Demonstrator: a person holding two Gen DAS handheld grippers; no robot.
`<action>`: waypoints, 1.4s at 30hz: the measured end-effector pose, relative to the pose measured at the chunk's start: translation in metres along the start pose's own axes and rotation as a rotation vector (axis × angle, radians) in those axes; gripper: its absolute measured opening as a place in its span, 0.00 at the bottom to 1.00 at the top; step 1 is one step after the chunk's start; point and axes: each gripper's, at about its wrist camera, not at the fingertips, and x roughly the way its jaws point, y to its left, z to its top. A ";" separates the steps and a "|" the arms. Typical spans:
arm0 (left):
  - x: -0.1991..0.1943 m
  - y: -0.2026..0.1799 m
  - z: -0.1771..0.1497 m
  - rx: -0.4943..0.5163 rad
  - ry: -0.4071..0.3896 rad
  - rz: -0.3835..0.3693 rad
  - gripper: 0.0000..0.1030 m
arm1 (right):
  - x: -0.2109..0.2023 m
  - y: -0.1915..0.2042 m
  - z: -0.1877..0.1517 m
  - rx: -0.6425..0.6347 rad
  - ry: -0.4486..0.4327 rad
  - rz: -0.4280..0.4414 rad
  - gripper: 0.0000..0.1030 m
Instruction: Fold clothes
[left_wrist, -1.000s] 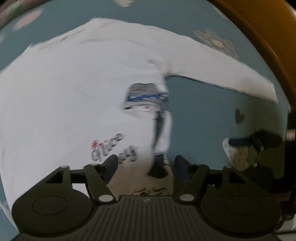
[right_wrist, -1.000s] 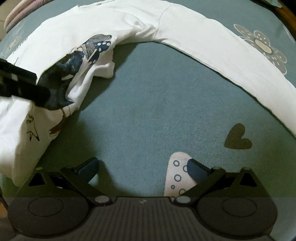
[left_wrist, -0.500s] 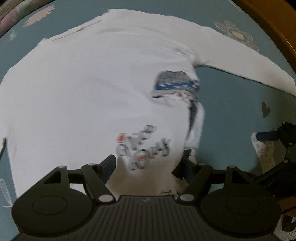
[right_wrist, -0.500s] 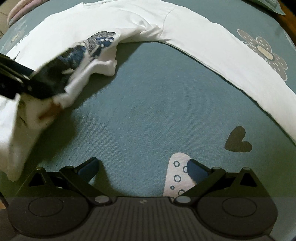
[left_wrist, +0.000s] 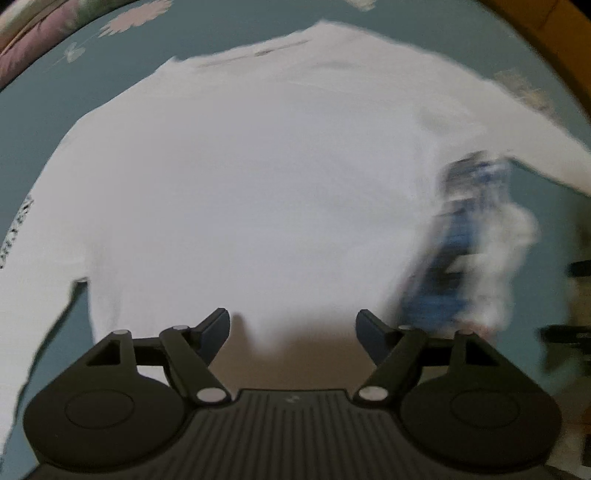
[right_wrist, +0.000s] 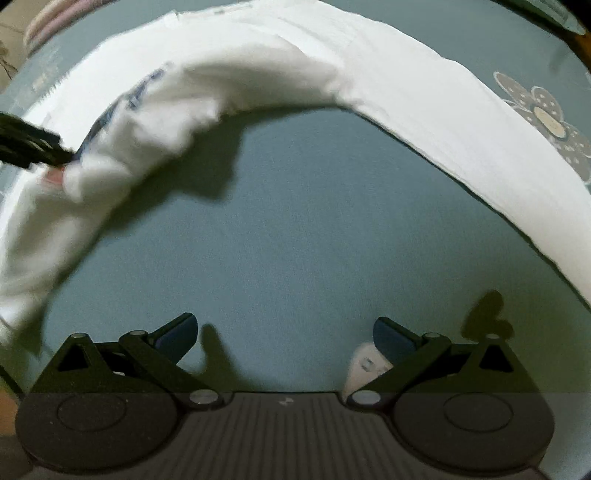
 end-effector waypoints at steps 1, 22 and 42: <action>0.002 0.005 0.001 -0.002 0.000 0.006 0.73 | -0.001 0.001 0.003 0.010 -0.010 0.030 1.00; -0.017 0.021 0.021 -0.075 -0.044 -0.129 0.73 | 0.025 0.020 0.104 -0.013 -0.095 0.516 1.00; -0.012 -0.071 0.019 0.186 0.102 -0.225 0.75 | -0.001 0.016 0.026 0.068 -0.017 0.357 1.00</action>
